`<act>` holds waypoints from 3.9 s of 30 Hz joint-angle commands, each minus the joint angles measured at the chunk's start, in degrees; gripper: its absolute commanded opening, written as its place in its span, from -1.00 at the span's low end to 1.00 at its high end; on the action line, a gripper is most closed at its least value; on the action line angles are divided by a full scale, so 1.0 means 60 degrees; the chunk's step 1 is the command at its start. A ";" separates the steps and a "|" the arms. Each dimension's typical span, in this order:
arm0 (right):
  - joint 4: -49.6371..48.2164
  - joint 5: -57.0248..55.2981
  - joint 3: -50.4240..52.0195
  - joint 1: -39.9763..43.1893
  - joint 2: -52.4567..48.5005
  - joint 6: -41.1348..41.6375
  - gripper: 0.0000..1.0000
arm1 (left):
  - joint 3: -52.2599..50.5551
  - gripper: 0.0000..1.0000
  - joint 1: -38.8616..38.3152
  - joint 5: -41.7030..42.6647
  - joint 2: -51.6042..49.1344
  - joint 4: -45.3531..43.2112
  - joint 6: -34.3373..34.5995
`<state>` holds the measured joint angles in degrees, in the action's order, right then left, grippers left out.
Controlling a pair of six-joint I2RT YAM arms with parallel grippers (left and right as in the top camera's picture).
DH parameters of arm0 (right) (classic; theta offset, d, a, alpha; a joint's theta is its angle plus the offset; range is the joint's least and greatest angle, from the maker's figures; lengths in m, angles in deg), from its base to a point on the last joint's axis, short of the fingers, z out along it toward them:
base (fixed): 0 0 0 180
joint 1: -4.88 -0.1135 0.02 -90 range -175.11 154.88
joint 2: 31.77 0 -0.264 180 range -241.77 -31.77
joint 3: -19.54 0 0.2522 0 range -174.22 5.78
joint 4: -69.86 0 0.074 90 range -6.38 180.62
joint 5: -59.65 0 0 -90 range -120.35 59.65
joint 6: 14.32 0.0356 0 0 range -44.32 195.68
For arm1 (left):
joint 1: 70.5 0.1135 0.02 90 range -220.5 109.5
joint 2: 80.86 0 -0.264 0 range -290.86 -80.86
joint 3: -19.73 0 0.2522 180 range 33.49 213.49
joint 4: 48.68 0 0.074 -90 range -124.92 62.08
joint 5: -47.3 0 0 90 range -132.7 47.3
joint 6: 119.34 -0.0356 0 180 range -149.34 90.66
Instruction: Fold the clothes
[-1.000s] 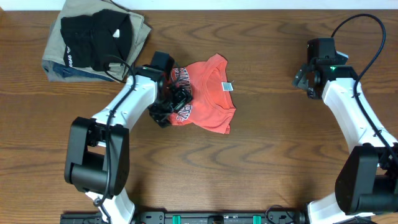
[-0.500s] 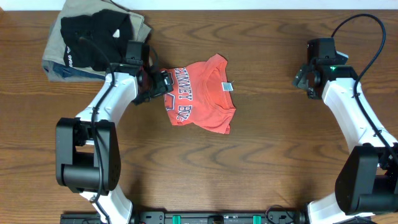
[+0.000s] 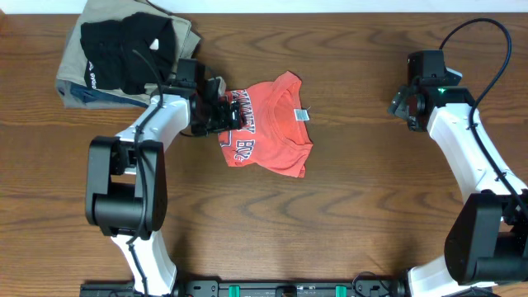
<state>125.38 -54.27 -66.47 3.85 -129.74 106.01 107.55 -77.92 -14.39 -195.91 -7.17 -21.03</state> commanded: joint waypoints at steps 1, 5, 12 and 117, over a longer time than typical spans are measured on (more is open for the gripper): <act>0.0011 -0.0182 0.0007 0.0007 -0.0018 -0.0135 0.99 | -0.0127 0.63 -0.0029 0.0219 -0.0608 0.0076 -0.0200; 0.0011 -0.0182 0.0007 0.0007 -0.0018 -0.0135 0.99 | -0.0127 0.00 -0.0076 0.0219 -0.0594 0.0102 0.0007; 0.0011 -0.0182 0.0007 0.0000 -0.0018 -0.0135 0.98 | 0.0164 -0.88 -0.0127 0.0011 -0.0499 0.0350 0.0178; 0.0011 -0.0182 0.0007 -0.0018 -0.0018 -0.0135 0.99 | 0.4033 0.96 0.2761 -0.9679 0.0670 -0.2492 0.0495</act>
<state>125.42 -54.27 -66.47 3.85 -129.74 105.99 131.70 -60.32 -71.61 -196.59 -21.12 -18.60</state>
